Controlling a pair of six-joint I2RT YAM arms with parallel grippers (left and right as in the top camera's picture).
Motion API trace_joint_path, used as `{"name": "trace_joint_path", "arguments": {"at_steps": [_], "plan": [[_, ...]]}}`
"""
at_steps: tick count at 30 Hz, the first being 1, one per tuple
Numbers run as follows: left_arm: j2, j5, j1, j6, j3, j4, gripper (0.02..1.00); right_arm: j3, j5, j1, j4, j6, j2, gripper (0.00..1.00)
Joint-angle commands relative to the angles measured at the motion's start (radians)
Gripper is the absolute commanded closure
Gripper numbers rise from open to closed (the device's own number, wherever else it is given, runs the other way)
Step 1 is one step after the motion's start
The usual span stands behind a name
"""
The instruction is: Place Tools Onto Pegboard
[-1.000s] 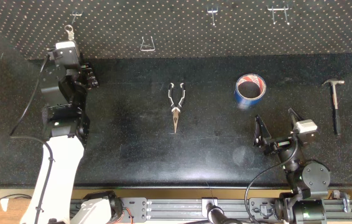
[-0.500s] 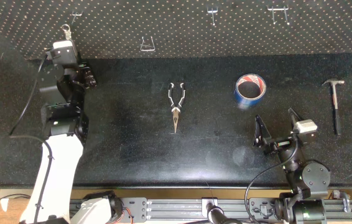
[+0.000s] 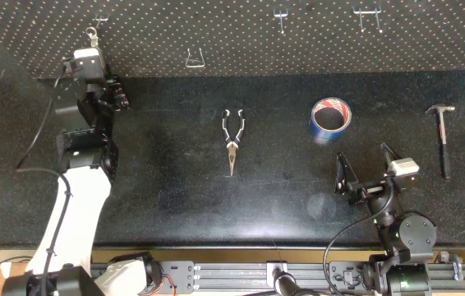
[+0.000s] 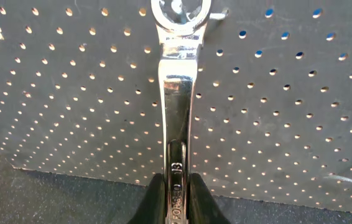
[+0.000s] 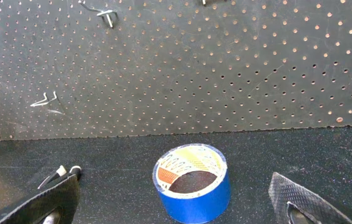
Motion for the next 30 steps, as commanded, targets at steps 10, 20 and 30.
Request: {"name": "trace_joint_path", "arguments": {"at_steps": [10,20,30], "plan": [[0.012,0.011,0.003,0.013,0.08,-0.042,0.023,-0.004,-0.002,0.006,-0.002,0.011,-0.009,0.005],[-0.469,-0.171,0.003,0.012,0.08,-0.635,0.023,-0.004,-0.002,0.006,-0.002,0.011,-0.009,0.005],[-0.586,0.039,0.001,-0.052,0.08,-0.792,0.023,-0.004,-0.002,0.006,-0.002,0.011,-0.009,0.005]]}}
